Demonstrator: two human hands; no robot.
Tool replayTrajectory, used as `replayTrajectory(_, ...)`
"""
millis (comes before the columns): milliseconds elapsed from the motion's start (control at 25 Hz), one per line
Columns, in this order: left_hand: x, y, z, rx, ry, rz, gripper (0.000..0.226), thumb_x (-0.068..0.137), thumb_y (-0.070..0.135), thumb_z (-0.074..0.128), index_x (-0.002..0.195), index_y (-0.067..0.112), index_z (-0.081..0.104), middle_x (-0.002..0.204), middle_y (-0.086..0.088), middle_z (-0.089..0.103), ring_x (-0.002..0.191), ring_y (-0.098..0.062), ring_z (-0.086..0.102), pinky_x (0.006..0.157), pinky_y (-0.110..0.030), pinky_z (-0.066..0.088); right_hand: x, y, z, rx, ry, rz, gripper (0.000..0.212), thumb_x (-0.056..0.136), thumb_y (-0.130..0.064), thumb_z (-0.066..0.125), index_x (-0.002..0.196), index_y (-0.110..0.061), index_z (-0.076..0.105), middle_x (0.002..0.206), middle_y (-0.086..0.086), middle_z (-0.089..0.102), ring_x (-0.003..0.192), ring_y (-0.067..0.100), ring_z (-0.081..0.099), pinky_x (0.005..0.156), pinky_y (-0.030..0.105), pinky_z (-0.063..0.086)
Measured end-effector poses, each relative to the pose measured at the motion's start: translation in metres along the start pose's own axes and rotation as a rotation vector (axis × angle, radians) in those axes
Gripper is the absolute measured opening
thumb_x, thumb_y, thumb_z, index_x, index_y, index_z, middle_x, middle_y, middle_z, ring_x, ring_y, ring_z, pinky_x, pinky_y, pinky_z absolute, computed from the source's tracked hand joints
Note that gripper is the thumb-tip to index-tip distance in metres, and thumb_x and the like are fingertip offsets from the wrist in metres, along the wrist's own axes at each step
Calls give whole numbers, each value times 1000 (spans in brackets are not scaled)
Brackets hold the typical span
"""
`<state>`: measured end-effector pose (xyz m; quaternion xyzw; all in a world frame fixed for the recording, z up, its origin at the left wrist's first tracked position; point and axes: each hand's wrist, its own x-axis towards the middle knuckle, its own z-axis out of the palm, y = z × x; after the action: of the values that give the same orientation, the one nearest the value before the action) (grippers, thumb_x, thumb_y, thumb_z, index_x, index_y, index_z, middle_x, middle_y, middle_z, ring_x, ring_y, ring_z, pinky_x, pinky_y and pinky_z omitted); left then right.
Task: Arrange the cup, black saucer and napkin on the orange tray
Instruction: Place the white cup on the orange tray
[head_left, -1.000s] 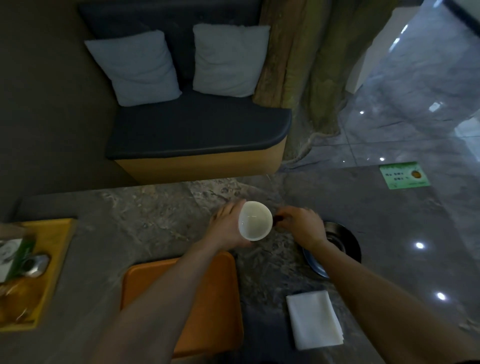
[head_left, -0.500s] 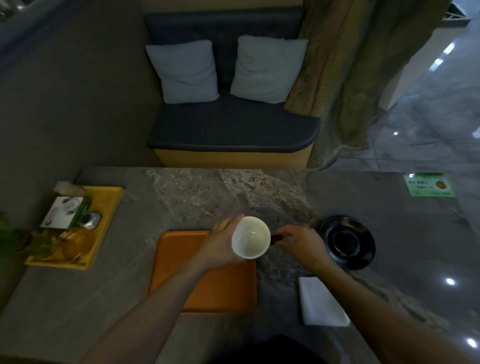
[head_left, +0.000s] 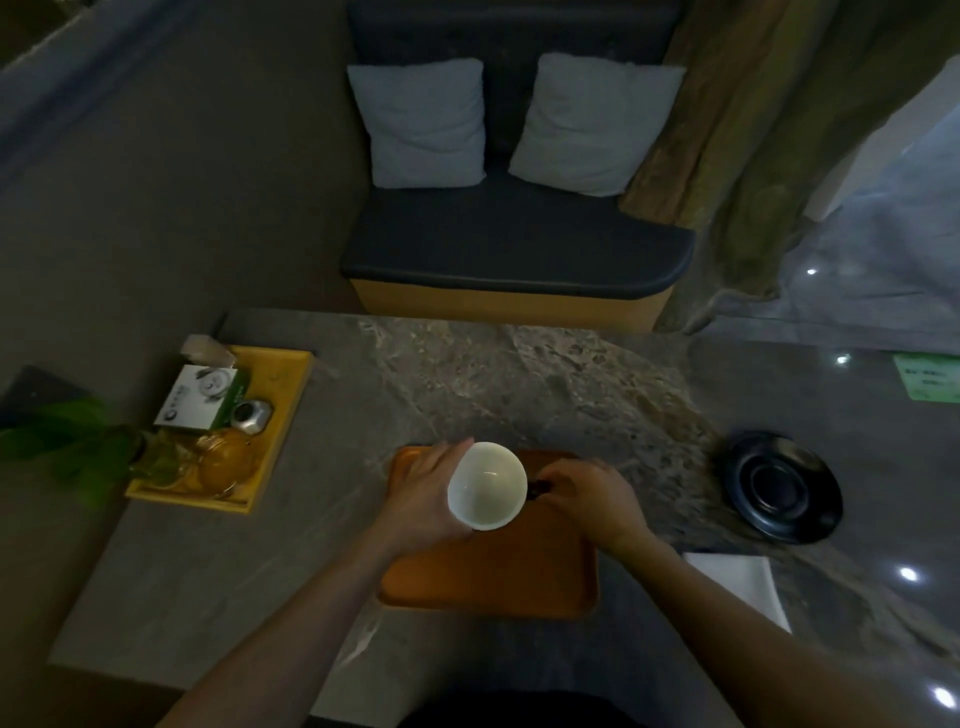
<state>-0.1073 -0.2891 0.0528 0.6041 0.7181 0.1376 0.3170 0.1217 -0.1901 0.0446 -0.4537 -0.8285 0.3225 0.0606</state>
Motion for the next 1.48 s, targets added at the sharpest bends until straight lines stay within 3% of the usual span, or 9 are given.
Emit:
replayTrajectory(200,-4,-49,-18,30,-90,-6,113,64,49,84,150,32,13,158,2,21,146,-20,13,116,-50,20,10,-35,41,19,-35,-5,11,86,-39,64,96,-39,69,99,-17,70,91,1,58,74,22,44)
replayTrajectory(280,-1,-66,-26,47,-133,12,111,66,47,84,151,32,13,159,3,20,146,-21,11,117,-51,18,12,-47,57,22,-54,20,11,88,-38,62,98,-39,67,101,-18,69,95,3,58,80,28,46)
replayTrajectory(400,8,-87,-38,102,-198,61,108,69,45,82,151,31,14,158,2,21,146,-25,12,117,-51,18,13,-59,77,26,-68,69,12,89,-39,59,100,-41,64,104,-16,67,100,8,55,88,38,47)
replayTrajectory(640,27,-115,-47,204,-311,90,108,69,38,81,149,40,8,159,5,17,146,-24,5,115,-56,17,14,-79,105,51,0,162,14,85,-41,64,98,-37,66,96,-12,66,92,11,56,80,38,48)
replayTrajectory(840,41,-127,-48,258,-346,158,104,73,35,78,147,46,6,158,8,17,144,-24,5,111,-56,20,11,-87,121,26,4,219,18,86,-40,62,102,-32,64,101,-9,65,93,10,53,84,37,46)
replayTrajectory(1120,51,-135,-47,243,-316,180,100,79,9,68,149,42,4,159,9,14,144,-26,6,112,-52,24,14,-97,133,36,16,235,21,84,-42,66,101,-30,60,102,-7,65,95,12,55,83,38,47)
replayTrajectory(1280,47,-139,-40,157,-261,88,95,81,8,66,151,36,7,158,5,21,143,-27,13,112,-48,29,13,-100,138,64,3,252,26,84,-42,65,108,-33,58,107,-9,65,99,11,56,87,39,48)
replayTrajectory(1480,16,-142,-24,-175,-120,-206,87,85,14,67,152,29,14,155,-6,28,139,-26,32,107,-47,37,9,-100,135,26,-25,267,34,84,-49,63,114,-33,57,109,-8,64,101,13,55,84,39,49)
